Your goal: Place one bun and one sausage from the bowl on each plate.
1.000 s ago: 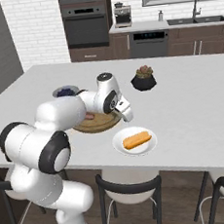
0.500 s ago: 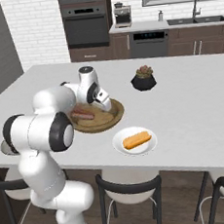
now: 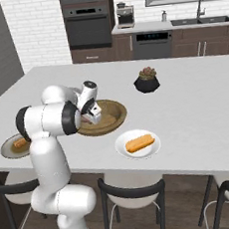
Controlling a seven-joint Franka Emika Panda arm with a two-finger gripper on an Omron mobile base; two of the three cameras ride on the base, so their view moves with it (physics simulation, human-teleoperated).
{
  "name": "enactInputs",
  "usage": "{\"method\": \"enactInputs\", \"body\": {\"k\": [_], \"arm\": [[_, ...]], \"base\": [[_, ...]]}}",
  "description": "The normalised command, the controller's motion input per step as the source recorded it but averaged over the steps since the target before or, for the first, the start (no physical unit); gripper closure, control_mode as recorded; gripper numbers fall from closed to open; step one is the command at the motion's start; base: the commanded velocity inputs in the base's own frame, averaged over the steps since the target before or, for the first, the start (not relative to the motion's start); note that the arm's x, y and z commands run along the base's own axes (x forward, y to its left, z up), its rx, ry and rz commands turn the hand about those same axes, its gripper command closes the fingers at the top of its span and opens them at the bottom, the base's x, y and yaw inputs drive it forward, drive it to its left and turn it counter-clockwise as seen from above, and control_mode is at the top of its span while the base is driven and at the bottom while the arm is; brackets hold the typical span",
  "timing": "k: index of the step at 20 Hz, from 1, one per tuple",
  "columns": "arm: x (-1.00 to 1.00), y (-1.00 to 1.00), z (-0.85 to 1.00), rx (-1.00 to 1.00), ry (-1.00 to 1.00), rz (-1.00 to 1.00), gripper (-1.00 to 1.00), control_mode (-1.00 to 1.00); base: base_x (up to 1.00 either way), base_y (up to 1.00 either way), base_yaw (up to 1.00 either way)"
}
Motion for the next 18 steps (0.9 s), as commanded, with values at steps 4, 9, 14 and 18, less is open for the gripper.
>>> {"method": "enactInputs", "body": {"k": [4,9,14,18], "arm": [[0.53,0.28,-0.13,-0.01,0.18,0.0,-1.0,-1.0],[0.66,0.0,-0.18,0.0,0.07,-0.08,-1.0,-1.0],[-0.02,0.02,-0.22,-0.01,0.01,-0.13,-1.0,-1.0],[-0.79,0.04,-0.63,-0.05,0.11,-0.15,-1.0,-1.0]], "base": [[0.0,0.0,0.0],[0.0,0.0,0.0],[0.0,0.0,0.0],[0.0,0.0,0.0]]}}
